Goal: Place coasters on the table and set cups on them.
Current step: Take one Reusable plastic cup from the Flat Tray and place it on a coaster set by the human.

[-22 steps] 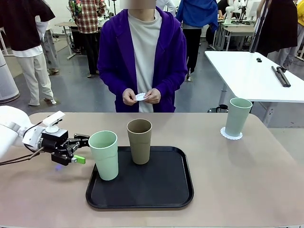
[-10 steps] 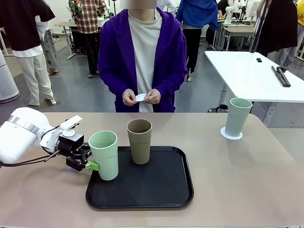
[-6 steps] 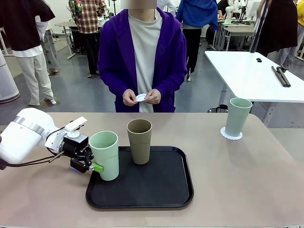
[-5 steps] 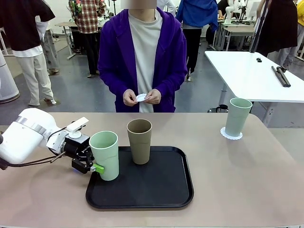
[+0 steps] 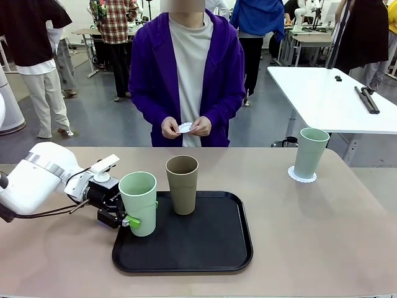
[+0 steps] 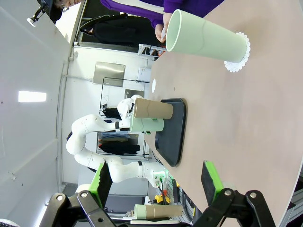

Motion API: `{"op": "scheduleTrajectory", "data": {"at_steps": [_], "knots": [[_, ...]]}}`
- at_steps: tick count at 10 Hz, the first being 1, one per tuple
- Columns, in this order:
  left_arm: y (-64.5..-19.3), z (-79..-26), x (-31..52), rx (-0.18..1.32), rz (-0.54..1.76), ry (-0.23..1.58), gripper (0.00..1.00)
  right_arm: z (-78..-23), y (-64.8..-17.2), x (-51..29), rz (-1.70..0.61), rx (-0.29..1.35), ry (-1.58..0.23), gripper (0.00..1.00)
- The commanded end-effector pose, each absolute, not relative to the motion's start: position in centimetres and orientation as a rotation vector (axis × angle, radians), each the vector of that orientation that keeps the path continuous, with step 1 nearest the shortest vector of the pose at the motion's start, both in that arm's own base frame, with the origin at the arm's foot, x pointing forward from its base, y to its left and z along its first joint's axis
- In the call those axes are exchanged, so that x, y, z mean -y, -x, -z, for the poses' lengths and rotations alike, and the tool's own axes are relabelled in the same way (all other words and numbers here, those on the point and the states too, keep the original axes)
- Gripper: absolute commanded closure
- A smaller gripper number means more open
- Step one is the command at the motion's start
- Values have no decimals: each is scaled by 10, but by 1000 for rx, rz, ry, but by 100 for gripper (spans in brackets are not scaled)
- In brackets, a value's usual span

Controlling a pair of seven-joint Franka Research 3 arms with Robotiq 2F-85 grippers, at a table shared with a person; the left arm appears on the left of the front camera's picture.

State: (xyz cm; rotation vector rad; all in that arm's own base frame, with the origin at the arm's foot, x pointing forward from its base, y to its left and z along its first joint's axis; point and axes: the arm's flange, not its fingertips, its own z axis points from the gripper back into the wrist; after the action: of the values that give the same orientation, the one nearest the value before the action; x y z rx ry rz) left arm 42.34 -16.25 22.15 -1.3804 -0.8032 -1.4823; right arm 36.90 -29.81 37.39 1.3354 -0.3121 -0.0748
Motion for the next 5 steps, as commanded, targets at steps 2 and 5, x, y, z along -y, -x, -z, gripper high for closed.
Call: {"op": "scheduleTrajectory", "data": {"at_steps": [2, 5], "knots": [[-423, -220, 167, 851, 1512, 1366, 100, -375, -369, 297, 75, 317, -1346, 0], [-414, -261, 153, 924, 1466, 1307, 100, -375, -369, 297, 75, 317, -1346, 0]]}}
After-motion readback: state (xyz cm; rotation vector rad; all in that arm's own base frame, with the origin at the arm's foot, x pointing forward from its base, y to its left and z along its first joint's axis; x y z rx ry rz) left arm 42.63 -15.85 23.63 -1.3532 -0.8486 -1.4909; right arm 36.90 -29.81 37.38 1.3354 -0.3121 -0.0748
